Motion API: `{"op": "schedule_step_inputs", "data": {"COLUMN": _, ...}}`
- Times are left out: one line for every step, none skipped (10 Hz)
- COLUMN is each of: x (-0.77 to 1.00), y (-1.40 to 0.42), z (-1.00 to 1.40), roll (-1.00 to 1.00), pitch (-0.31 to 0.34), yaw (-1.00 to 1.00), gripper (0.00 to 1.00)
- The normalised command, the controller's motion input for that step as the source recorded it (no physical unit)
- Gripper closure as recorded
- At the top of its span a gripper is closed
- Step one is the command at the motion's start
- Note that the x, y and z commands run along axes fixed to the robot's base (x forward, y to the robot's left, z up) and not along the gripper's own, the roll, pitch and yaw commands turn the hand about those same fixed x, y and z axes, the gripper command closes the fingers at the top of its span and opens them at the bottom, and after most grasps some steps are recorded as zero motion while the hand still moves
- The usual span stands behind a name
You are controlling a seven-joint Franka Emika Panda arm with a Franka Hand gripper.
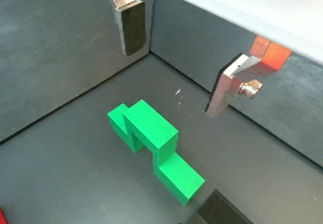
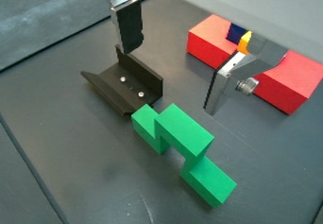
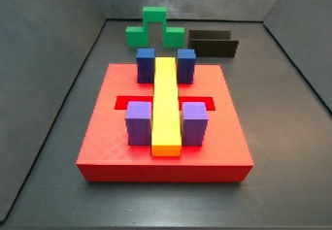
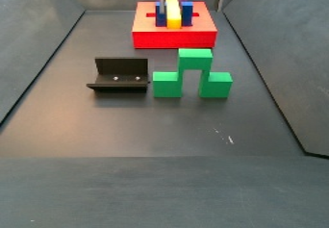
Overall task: Pick up the green object. Move up. Move to above the board. Insert the green object.
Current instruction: Pick up the green object.
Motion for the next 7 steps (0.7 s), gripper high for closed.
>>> {"op": "schedule_step_inputs", "data": {"x": 0.00, "y": -0.01, "z": -0.07, "roll": 0.00, "pitch": 0.031, "yaw": 0.00, "gripper": 0.00}}
{"op": "schedule_step_inputs", "data": {"x": 0.00, "y": -0.03, "z": -0.36, "roll": -0.06, "pitch": 0.127, "yaw": -0.10, "gripper": 0.00}}
{"op": "schedule_step_inputs", "data": {"x": 0.13, "y": -0.09, "z": -0.60, "roll": -0.02, "pitch": 0.099, "yaw": -0.02, "gripper": 0.00}}
{"op": "schedule_step_inputs", "data": {"x": 0.05, "y": -0.16, "z": -0.75, "roll": 0.00, "pitch": 0.057, "yaw": 0.00, "gripper": 0.00}}
{"op": "schedule_step_inputs", "data": {"x": 0.13, "y": -0.15, "z": -0.54, "roll": -0.01, "pitch": 0.109, "yaw": 0.00, "gripper": 0.00}}
{"op": "schedule_step_inputs", "data": {"x": 0.25, "y": -0.10, "z": -0.37, "roll": -0.04, "pitch": 0.173, "yaw": 0.00, "gripper": 0.00}}
{"op": "schedule_step_inputs", "data": {"x": 0.13, "y": -0.03, "z": -0.35, "roll": -0.02, "pitch": 0.166, "yaw": 0.00, "gripper": 0.00}}
